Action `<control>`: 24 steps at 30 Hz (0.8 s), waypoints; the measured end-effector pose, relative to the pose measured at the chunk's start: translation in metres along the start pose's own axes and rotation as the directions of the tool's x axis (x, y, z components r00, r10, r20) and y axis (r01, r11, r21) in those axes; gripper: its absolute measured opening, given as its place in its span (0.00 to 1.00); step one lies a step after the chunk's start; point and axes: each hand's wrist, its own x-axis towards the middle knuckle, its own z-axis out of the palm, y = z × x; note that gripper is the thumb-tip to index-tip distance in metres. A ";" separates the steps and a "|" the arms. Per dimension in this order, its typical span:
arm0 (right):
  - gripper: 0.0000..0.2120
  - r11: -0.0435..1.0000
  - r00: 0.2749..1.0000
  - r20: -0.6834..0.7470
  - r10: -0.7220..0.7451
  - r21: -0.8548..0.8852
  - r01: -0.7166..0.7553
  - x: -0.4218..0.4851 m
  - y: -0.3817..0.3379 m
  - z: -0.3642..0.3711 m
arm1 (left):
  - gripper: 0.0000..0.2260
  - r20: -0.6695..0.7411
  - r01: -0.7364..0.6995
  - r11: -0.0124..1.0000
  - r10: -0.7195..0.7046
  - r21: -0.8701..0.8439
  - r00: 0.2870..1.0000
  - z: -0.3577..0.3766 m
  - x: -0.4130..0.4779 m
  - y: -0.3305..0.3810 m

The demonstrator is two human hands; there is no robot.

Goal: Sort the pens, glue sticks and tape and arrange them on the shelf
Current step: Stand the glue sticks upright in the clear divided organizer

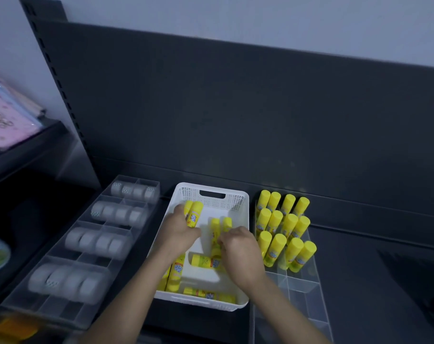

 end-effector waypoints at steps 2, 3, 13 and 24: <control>0.16 0.997 1.000 0.028 -0.014 -0.072 0.016 0.001 -0.002 -0.001 | 0.14 -0.019 -0.019 0.990 0.017 -0.143 1.000 -0.005 -0.017 -0.002; 0.16 0.992 0.998 0.049 -0.032 -0.118 0.038 0.001 -0.004 -0.002 | 0.15 -0.028 -0.037 0.982 0.033 -0.185 0.999 -0.006 -0.024 -0.004; 0.16 0.968 0.914 0.323 0.247 -0.132 -0.215 0.055 -0.014 -0.004 | 0.28 -0.113 -0.177 0.937 0.150 -0.300 0.982 -0.008 -0.039 -0.005; 0.18 0.828 0.827 0.417 0.377 0.249 -0.502 0.067 -0.016 0.024 | 0.28 -0.127 -0.148 0.917 0.108 -0.371 0.986 -0.006 -0.034 -0.008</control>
